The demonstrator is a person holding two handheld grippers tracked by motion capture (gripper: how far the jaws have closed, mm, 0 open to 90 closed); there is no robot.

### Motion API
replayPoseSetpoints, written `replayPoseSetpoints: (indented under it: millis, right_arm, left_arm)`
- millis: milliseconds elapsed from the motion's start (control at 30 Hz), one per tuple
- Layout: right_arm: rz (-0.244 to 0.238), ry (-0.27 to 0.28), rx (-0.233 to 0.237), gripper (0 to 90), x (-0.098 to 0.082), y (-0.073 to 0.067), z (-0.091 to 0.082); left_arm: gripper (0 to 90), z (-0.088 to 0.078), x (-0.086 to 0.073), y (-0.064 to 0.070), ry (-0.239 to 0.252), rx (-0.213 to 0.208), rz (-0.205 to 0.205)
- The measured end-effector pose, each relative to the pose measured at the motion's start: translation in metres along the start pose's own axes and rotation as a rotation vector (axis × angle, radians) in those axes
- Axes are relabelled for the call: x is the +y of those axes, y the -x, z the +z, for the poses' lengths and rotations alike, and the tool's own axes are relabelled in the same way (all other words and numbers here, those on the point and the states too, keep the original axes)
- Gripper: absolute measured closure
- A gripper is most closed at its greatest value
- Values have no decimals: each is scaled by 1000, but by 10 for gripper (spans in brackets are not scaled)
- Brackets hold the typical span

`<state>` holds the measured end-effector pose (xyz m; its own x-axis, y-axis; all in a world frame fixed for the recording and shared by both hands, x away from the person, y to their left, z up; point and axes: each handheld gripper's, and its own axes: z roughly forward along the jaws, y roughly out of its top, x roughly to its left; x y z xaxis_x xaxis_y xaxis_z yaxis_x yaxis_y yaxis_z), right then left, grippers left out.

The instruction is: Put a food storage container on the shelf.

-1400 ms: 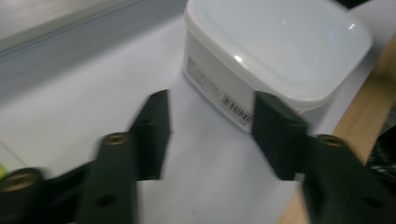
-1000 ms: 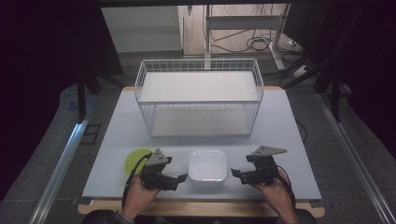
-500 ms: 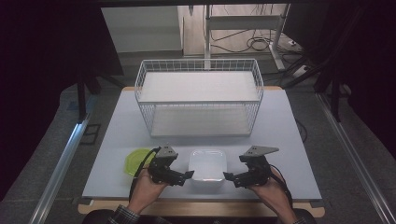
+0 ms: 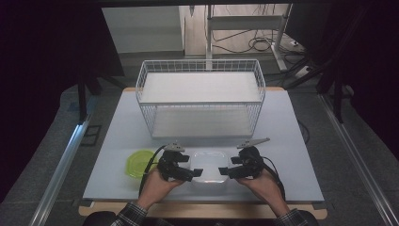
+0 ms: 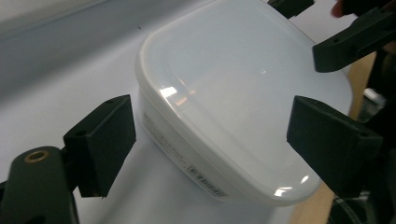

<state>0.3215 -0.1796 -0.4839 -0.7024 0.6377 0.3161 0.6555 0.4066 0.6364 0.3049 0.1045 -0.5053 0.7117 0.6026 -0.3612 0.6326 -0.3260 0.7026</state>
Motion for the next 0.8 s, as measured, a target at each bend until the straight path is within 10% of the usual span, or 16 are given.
replayPoseSetpoints:
  millis: [267, 433, 800]
  right_arm:
    - [102, -17, 80, 357, -2, 4, 3]
    - [200, 7, 80, 609, -6, 4, -10]
    - [257, 110, 93, 786, -7, 6, -20]
  left_arm:
    - [268, -3, -3, -2, -41, -81, -97]
    - [517, -19, -5, 1, -42, -60, -127]
    - [773, -31, -7, 3, 51, -29, -203]
